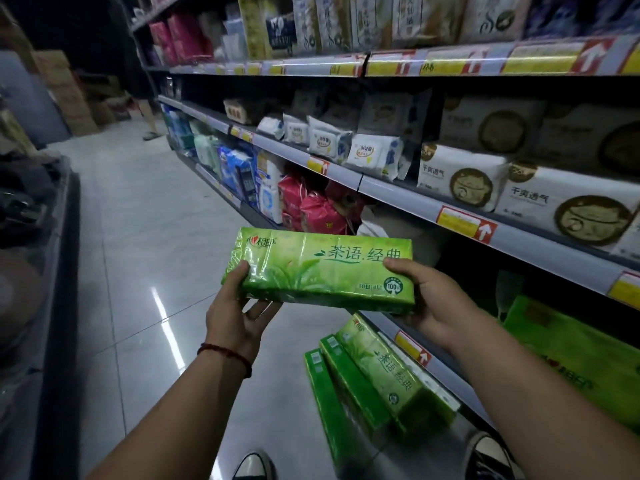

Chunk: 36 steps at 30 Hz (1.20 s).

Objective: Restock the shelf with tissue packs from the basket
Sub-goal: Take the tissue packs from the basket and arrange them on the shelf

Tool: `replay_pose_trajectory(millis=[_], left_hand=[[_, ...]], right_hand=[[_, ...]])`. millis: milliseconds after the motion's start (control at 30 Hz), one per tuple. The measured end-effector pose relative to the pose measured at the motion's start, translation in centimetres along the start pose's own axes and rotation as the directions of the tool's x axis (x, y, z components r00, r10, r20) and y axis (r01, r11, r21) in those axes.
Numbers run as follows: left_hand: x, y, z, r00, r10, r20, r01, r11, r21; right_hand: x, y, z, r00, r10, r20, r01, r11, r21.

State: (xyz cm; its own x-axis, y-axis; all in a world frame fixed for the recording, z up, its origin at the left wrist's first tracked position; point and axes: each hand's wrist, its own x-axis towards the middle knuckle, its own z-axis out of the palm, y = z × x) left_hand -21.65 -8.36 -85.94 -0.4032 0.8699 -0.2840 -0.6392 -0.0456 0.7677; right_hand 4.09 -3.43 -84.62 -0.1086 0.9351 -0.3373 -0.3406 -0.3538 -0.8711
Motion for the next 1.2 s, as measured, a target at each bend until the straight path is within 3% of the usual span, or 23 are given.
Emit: replay_pose_trajectory(millis=[300,433,533,833,967,1100,1200], left_hand=[[-0.2,0.4,0.0,0.999,0.007,0.041,-0.004,0.997,-0.077],[-0.3,0.3,0.1,0.989,-0.086,0.118,0.093,0.994,-0.063],[-0.4,0.1,0.1,0.97,-0.184,0.16,0.187,0.982,-0.008],[-0.5,0.4,0.0,0.92,-0.311,0.237,0.232,0.922,0.31],[-0.7,0.3,0.2,0.92,-0.298,0.255,0.227,0.935,0.272],[-0.5,0.1,0.2,0.925,-0.281,0.255,0.225,0.948,0.227],[0.1,0.1,-0.3,0.92,-0.313,0.237,0.232,0.92,0.316]], right_hand=[[0.3,0.4,0.9,0.986,0.158,-0.047,-0.144,0.963,0.227],[0.3,1.0,1.7,0.984,0.165,-0.064,-0.123,0.898,0.422],[0.3,1.2,2.1,0.991,0.127,-0.039,-0.093,0.875,0.475],[0.6,0.9,1.9,0.99,0.1,-0.097,-0.054,0.916,0.397],[0.7,0.7,2.1,0.997,0.06,-0.043,-0.043,0.945,0.324],[0.1,1.6,3.2,0.986,0.143,0.09,-0.154,0.979,0.135],[0.2,2.2,3.6,0.99,0.137,0.034,-0.14,0.983,0.118]])
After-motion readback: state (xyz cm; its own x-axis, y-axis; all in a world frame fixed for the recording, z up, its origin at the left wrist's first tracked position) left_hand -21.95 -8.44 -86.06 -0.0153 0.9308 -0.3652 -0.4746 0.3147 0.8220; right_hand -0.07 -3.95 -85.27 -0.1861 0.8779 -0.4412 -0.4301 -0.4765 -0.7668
